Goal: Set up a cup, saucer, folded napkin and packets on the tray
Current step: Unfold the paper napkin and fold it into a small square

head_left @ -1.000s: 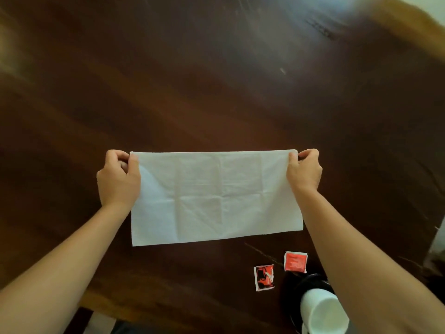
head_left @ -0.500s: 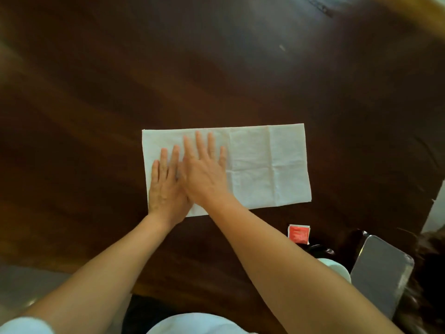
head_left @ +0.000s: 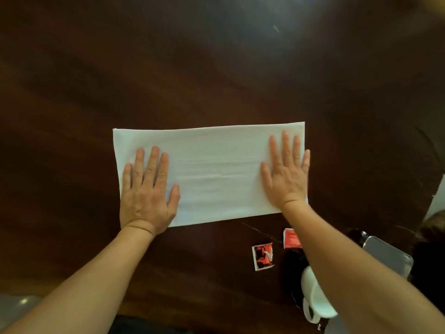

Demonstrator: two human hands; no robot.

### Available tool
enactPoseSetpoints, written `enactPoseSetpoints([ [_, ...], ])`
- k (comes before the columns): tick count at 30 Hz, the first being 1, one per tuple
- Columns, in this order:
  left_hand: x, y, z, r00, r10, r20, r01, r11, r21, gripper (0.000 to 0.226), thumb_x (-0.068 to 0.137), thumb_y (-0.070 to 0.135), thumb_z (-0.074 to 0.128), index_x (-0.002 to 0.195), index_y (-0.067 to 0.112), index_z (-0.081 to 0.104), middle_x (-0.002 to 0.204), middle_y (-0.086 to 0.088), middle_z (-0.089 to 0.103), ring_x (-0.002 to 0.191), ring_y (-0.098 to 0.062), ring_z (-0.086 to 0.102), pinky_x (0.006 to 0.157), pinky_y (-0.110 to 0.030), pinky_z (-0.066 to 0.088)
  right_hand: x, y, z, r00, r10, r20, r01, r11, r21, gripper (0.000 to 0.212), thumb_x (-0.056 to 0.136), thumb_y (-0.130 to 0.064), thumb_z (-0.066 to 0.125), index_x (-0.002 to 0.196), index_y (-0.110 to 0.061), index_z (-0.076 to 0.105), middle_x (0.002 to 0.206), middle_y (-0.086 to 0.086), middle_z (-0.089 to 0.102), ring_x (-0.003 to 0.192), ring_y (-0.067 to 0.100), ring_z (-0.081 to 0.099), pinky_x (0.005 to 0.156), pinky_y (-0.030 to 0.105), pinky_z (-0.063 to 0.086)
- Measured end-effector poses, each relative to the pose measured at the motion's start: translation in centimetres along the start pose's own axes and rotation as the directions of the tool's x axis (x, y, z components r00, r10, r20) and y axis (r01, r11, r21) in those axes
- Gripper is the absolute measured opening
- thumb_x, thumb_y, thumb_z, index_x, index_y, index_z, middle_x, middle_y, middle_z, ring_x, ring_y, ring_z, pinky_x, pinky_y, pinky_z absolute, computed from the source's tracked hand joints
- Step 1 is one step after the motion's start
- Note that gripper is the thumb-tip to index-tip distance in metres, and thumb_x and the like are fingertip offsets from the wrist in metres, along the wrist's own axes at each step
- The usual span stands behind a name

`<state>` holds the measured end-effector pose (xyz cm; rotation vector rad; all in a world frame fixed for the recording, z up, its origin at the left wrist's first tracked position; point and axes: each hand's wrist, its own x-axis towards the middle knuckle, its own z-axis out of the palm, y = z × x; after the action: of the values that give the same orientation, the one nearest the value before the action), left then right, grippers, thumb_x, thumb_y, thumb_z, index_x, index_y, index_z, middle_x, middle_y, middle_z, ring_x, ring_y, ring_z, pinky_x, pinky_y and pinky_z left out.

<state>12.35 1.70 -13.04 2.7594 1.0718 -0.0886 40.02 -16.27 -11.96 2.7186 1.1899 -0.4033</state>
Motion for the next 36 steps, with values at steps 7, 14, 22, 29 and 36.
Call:
enactPoseSetpoints([
  [7, 0.0, -0.1, 0.1, 1.0, 0.009, -0.03, -0.009, 1.0, -0.011, 0.073, 0.098, 0.049, 0.032, 0.161, 0.014, 0.02, 0.169, -0.01, 0.016, 0.156, -0.033, 0.006, 0.126, -0.051, 0.006, 0.5, 2.2, 0.3, 0.998, -0.05, -0.035, 0.049, 0.999, -0.012, 0.069, 0.098, -0.06, 0.012, 0.159, -0.032, -0.004, 0.168, 0.002, -0.005, 0.153, 0.028, -0.008, 0.122, 0.056, 0.0],
  [14, 0.0, -0.2, 0.2, 1.0, 0.006, 0.016, -0.006, 1.0, 0.021, 0.081, 0.095, 0.056, 0.03, 0.162, 0.017, 0.008, 0.171, -0.007, 0.005, 0.156, -0.032, 0.001, 0.125, -0.049, 0.002, 0.5, 1.8, 0.2, 1.0, -0.01, -0.027, 0.009, 0.999, -0.032, 0.069, 0.097, -0.065, 0.01, 0.157, -0.035, -0.007, 0.168, 0.003, -0.008, 0.153, 0.031, -0.009, 0.122, 0.054, -0.001],
  [22, 0.7, -0.2, -1.8, 0.95, -0.006, 0.313, -0.016, 0.998, 0.069, 0.094, 0.089, 0.079, 0.007, 0.155, 0.022, -0.028, 0.162, -0.005, -0.036, 0.148, -0.03, -0.034, 0.123, -0.05, -0.014, -0.6, 0.5, -2.9, 0.95, 0.278, 0.144, -0.298, 0.942, 0.152, 0.086, 0.089, -0.078, 0.029, 0.156, -0.035, -0.005, 0.167, 0.005, -0.006, 0.152, 0.037, -0.003, 0.116, 0.063, 0.012],
  [29, -3.8, -2.4, -2.7, 0.949, 0.063, 0.309, -0.083, 0.995, 0.05, 0.09, 0.092, 0.073, 0.015, 0.159, 0.022, -0.017, 0.166, -0.01, -0.028, 0.151, -0.031, -0.027, 0.123, -0.051, -0.007, -2.8, -0.1, -5.1, 0.746, 0.613, 0.261, -0.651, 0.587, 0.481, 0.085, 0.085, -0.04, 0.075, 0.15, -0.014, 0.026, 0.142, 0.016, 0.039, 0.118, 0.036, 0.053, 0.075, 0.04, 0.048],
  [36, -6.9, -4.0, -0.6, 0.982, 0.14, 0.127, -0.142, 0.99, 0.008, 0.081, 0.095, 0.059, 0.025, 0.161, 0.015, 0.016, 0.17, -0.012, 0.004, 0.157, -0.031, 0.0, 0.124, -0.049, 0.004, -3.7, 0.5, -7.6, 0.715, 0.56, 0.419, -0.677, 0.405, 0.615, 0.017, 0.09, -0.013, 0.067, 0.105, -0.013, 0.062, 0.113, 0.01, 0.065, 0.1, 0.025, 0.062, 0.078, 0.037, 0.054],
])
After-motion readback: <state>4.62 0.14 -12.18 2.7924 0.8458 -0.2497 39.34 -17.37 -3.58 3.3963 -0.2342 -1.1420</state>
